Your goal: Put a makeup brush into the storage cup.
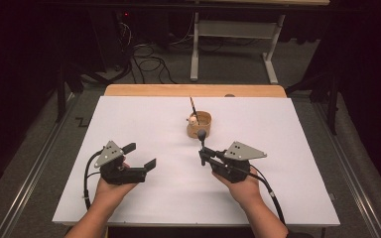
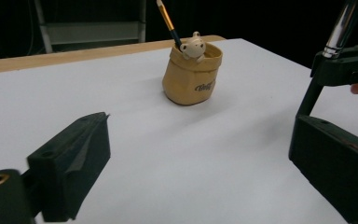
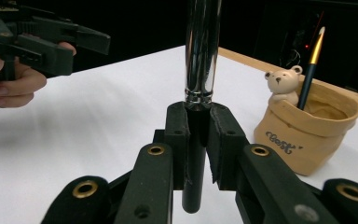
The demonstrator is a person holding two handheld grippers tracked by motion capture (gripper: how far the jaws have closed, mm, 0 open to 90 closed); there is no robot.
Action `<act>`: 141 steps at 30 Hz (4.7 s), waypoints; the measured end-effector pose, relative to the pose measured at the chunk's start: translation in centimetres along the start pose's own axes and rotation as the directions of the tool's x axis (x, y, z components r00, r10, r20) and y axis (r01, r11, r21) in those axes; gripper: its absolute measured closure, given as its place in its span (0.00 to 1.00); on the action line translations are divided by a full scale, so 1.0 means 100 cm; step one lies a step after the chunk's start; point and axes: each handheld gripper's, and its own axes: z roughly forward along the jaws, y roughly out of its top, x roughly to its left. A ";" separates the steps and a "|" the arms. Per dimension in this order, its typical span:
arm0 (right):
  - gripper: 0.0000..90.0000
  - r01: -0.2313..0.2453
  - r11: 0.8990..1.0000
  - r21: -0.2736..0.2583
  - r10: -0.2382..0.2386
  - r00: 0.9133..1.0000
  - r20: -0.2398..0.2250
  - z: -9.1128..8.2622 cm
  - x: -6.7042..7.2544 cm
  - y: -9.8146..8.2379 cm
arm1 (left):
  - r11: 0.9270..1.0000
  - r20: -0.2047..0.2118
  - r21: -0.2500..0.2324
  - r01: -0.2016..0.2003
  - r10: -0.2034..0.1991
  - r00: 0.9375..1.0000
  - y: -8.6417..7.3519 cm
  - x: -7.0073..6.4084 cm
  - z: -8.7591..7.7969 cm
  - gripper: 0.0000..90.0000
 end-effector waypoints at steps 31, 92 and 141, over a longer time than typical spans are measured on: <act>0.90 -0.025 0.999 -0.038 0.029 0.995 0.091 -0.020 -0.026 0.000 | 1.000 -0.009 -0.015 -0.007 0.007 1.000 -0.011 0.004 -0.003 0.00; 0.89 -0.082 0.993 -0.084 0.094 0.982 0.162 0.041 -0.077 0.046 | 1.000 0.016 -0.030 -0.005 0.005 1.000 -0.010 0.004 -0.007 0.00; 0.89 -0.127 0.992 -0.007 0.126 0.973 0.192 0.080 -0.102 0.032 | 0.999 0.021 -0.033 -0.009 0.010 1.000 -0.010 0.005 -0.008 0.00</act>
